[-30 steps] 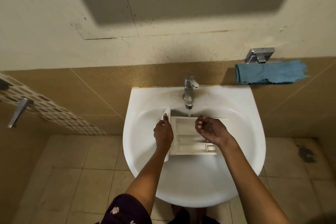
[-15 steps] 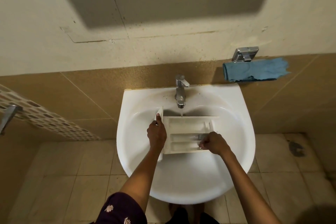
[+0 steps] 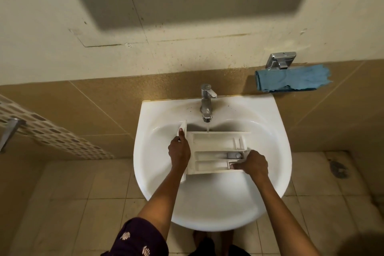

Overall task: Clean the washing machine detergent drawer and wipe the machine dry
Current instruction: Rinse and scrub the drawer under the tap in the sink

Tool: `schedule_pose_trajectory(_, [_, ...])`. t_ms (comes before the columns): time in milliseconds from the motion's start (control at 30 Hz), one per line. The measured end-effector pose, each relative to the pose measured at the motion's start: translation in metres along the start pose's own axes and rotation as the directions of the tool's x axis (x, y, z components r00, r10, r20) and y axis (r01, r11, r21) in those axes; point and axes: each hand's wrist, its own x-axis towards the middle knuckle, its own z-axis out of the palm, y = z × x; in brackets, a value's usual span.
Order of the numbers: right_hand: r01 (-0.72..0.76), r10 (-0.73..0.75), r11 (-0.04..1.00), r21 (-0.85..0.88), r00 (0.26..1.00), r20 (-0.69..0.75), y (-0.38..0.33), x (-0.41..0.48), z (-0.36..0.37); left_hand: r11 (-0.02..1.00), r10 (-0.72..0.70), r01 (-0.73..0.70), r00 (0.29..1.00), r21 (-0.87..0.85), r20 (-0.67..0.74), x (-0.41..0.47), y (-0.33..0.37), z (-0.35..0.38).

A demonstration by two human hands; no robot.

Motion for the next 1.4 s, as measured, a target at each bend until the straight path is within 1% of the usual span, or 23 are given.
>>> schedule_pose_trajectory(167, [-0.045,0.045,0.999,0.026,0.999,0.001,0.000,0.008,-0.003,1.000,0.005,-0.005,1.000,-0.001,-0.001,-0.001,0.000,0.001])
schedule_pose_trajectory(267, [-0.062,0.064,0.998,0.022,0.994,-0.087,0.006,0.013,0.000,1.000,0.010,-0.010,1.000,-0.007,-0.005,-0.002,0.000,0.001])
schedule_pose_trajectory(300, [-0.057,0.059,0.998,0.016,0.995,-0.085,0.009,0.013,0.000,1.000,0.006,-0.006,1.000,-0.009,-0.007,-0.002,0.000,0.000])
schedule_pose_trajectory(433, [-0.016,0.016,1.000,0.024,1.000,-0.003,0.007,0.010,-0.002,1.000,-0.002,0.001,1.000,-0.016,-0.006,-0.002,0.001,0.000])
schedule_pose_trajectory(567, [0.057,-0.056,0.998,0.010,0.998,-0.020,0.005,0.003,0.005,1.000,0.001,-0.001,1.000,-0.013,-0.011,-0.002,0.001,0.000])
schedule_pose_trajectory(700, [0.054,-0.051,0.997,0.063,0.998,-0.044,0.011,0.006,0.004,1.000,-0.002,0.002,1.000,0.001,-0.010,-0.001,0.001,0.001])
schedule_pose_trajectory(867, [0.024,-0.024,1.000,-0.016,1.000,0.015,0.010,0.015,0.000,1.000,-0.007,0.007,1.000,-0.003,-0.001,-0.001,0.000,0.000])
schedule_pose_trajectory(967, [0.047,-0.046,0.998,-0.034,0.998,0.039,0.007,0.012,0.002,1.000,0.000,0.000,1.000,0.002,-0.006,-0.002,0.001,0.000])
schedule_pose_trajectory(1000, [0.061,-0.060,0.998,-0.029,0.998,0.036,0.006,0.010,0.005,1.000,-0.002,0.002,1.000,0.002,-0.005,-0.002,0.001,0.000])
schedule_pose_trajectory(1133, [0.092,-0.089,0.995,0.035,0.994,-0.065,0.007,0.005,0.014,1.000,-0.009,0.009,1.000,-0.005,-0.003,-0.001,0.000,0.001])
schedule_pose_trajectory(1333, [0.077,-0.074,0.987,0.140,0.997,-0.028,0.012,0.010,0.004,1.000,0.008,-0.008,1.000,0.003,-0.005,-0.002,0.001,0.000])
schedule_pose_trajectory(1400, [0.108,-0.106,0.989,0.100,0.994,-0.025,0.015,0.013,0.004,1.000,0.006,-0.006,1.000,0.005,-0.004,-0.001,0.000,0.000])
